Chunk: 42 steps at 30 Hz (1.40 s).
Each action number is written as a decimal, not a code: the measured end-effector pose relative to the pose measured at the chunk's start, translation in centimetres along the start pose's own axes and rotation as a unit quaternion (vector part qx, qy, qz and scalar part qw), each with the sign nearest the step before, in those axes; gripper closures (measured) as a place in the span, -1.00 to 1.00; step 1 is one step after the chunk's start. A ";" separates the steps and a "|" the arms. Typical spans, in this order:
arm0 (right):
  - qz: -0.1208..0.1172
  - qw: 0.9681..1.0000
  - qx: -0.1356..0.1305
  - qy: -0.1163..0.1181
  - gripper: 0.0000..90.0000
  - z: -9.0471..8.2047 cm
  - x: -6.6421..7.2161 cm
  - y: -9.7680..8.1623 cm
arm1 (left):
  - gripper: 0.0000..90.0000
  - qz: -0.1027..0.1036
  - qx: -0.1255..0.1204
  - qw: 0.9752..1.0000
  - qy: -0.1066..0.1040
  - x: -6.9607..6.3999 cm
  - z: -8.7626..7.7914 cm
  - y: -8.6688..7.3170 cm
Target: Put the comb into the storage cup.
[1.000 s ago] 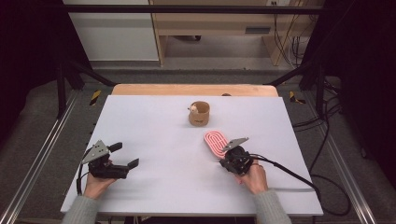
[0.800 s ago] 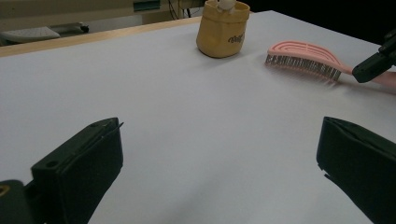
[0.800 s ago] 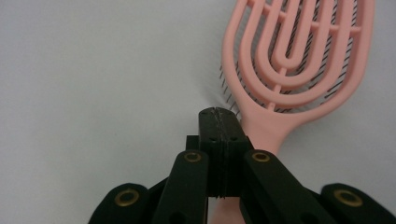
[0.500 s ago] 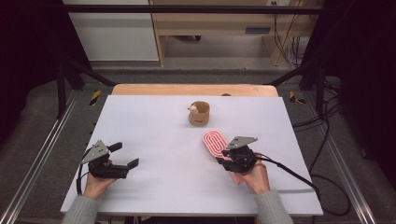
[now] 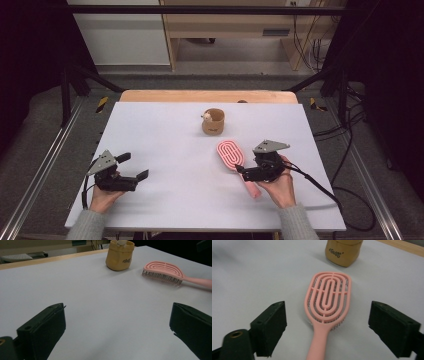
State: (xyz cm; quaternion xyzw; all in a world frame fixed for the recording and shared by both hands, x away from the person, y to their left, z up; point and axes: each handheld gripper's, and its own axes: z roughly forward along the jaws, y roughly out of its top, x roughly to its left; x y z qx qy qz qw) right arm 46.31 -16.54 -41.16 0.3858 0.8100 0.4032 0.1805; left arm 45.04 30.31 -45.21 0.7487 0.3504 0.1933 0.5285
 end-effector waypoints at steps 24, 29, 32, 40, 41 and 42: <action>0.015 0.999 0.045 -0.020 -0.99 0.3 -0.2 -0.1 | -0.99 -0.002 0.000 1.000 0.004 0.0 -0.1 0.0; 0.017 0.998 0.055 -0.017 -0.99 0.8 0.0 -0.3 | -0.99 -0.002 0.000 1.000 0.003 0.1 -0.1 0.0; 0.019 0.998 0.058 -0.015 -0.99 1.1 0.1 -0.5 | -0.99 -0.001 0.000 1.000 0.003 0.0 -0.1 0.0; 0.016 0.996 0.082 -0.012 -0.99 2.0 0.1 -0.9 | -0.99 -0.001 0.001 1.000 0.004 0.0 0.0 0.0; 0.016 0.996 0.084 -0.014 -0.99 2.1 0.1 -1.0 | -0.99 -0.001 0.001 1.000 0.004 0.0 0.0 0.0; 0.016 0.996 0.088 -0.015 -0.99 2.2 0.1 -1.0 | -0.99 -0.001 0.001 1.000 0.003 0.0 0.0 0.0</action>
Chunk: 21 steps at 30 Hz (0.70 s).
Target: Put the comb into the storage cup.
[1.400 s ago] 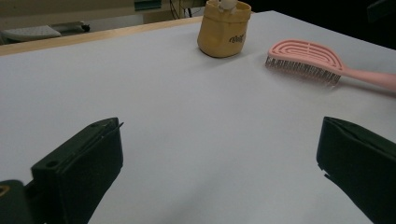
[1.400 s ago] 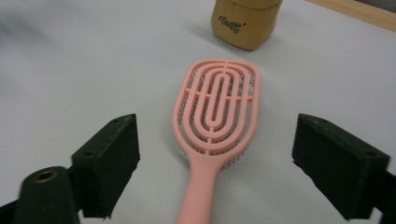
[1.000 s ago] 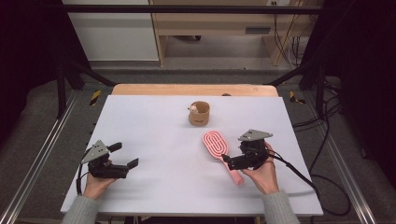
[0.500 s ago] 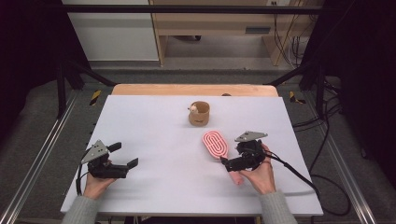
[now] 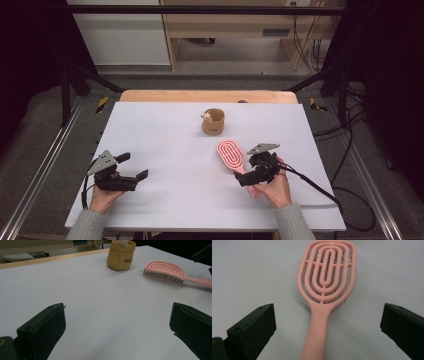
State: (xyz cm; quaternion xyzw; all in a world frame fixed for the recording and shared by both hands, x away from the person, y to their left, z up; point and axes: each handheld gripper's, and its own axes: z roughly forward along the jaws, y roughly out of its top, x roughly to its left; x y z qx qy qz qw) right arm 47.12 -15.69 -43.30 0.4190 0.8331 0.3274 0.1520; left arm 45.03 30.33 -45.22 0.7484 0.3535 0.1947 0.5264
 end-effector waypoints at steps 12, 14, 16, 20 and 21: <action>0.001 1.000 0.030 0.001 -0.89 1.7 0.1 -0.1 | -0.99 0.000 0.001 1.000 0.000 0.0 0.0 0.0; 0.003 0.999 0.034 0.000 -0.84 1.9 0.1 -0.2 | -0.99 0.000 0.001 1.000 0.000 0.0 0.0 0.0; 0.005 0.999 0.041 -0.001 -0.83 2.1 0.1 -0.2 | -0.99 0.000 0.001 1.000 -0.001 0.0 0.0 0.0; 0.009 0.999 0.050 -0.004 -0.73 2.4 0.1 -0.3 | -0.99 0.001 0.002 1.000 -0.001 0.0 0.1 0.0; 0.010 0.999 0.052 -0.004 -0.70 2.4 0.1 -0.3 | -0.99 0.001 0.002 1.000 -0.001 0.0 0.1 0.0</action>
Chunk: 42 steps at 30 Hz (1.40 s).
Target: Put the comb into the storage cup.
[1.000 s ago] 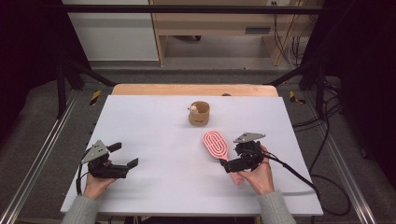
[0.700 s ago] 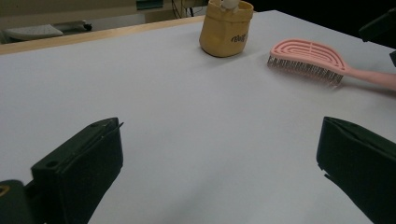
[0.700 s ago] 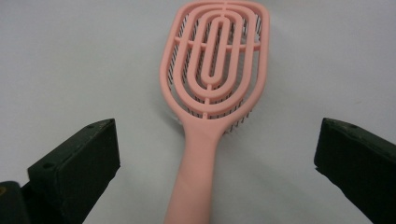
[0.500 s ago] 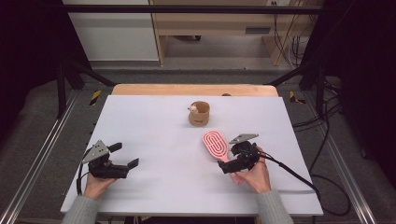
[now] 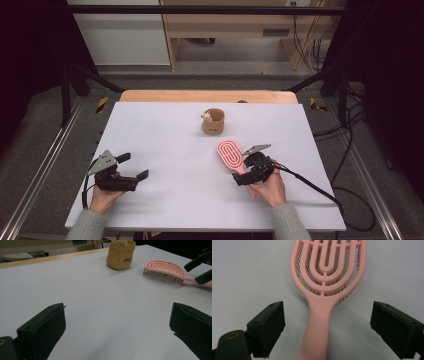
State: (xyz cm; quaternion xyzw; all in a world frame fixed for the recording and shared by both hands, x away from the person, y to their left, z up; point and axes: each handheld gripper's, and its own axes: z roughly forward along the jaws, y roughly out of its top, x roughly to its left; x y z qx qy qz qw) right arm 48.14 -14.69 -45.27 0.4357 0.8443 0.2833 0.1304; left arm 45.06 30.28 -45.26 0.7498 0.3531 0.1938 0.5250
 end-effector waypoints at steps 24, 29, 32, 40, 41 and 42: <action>0.015 1.000 0.015 0.022 0.13 1.1 -0.2 -0.4 | -0.99 0.000 0.001 1.000 -0.001 0.0 0.0 0.0; 0.019 0.999 0.017 0.025 0.29 1.1 -0.2 -0.3 | -0.99 0.001 0.002 1.000 -0.002 0.0 0.1 0.0; 0.019 0.999 0.016 0.025 0.34 1.1 -0.2 -0.3 | -0.99 0.000 0.002 1.000 -0.001 0.0 0.1 0.0; 0.018 0.999 0.018 0.024 0.47 1.1 -0.2 -0.3 | -0.99 0.001 0.002 1.000 -0.001 0.0 0.1 0.0; 0.019 0.999 0.019 0.023 0.50 1.1 -0.2 -0.3 | -0.99 0.001 0.002 1.000 -0.001 0.0 0.1 0.0; 0.019 0.999 0.019 0.023 0.50 1.1 -0.2 -0.3 | -0.99 0.001 0.002 1.000 -0.001 0.0 0.1 0.0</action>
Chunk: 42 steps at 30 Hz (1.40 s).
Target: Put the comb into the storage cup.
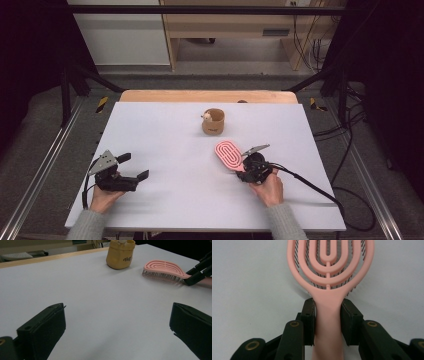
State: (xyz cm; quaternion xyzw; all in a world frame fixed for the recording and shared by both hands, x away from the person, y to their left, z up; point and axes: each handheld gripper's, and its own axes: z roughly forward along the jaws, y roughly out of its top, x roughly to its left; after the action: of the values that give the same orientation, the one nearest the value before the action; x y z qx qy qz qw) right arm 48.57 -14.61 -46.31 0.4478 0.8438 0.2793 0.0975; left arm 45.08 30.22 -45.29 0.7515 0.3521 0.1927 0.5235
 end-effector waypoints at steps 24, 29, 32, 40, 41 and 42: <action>0.016 1.000 0.001 0.009 0.55 -0.4 -0.1 0.1 | -0.99 -0.001 -0.001 1.000 0.001 0.0 0.0 0.0; 0.017 1.000 -0.009 0.011 0.55 -0.9 -0.1 0.2 | -0.99 -0.001 -0.001 1.000 0.001 0.0 0.0 0.0; 0.019 1.000 -0.013 0.012 0.55 -1.2 -0.1 0.2 | -0.99 -0.001 -0.001 1.000 0.001 0.0 0.0 0.0; 0.020 0.999 -0.031 0.013 0.56 -2.0 -0.2 0.3 | -0.99 -0.002 0.000 1.000 0.002 0.0 0.0 0.0; 0.018 0.999 -0.031 0.014 0.56 -2.1 -0.2 0.3 | -0.99 -0.003 -0.001 1.000 0.002 0.0 0.0 0.0; 0.018 0.999 -0.033 0.014 0.56 -2.1 -0.2 0.3 | -0.99 -0.003 -0.001 1.000 0.002 0.0 0.0 0.0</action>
State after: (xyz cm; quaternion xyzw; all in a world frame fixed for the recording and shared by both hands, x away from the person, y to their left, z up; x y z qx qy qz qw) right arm 48.01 -15.43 -44.39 0.4555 0.8273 0.3147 0.0948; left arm 45.09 30.20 -45.25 0.7496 0.3552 0.1925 0.5243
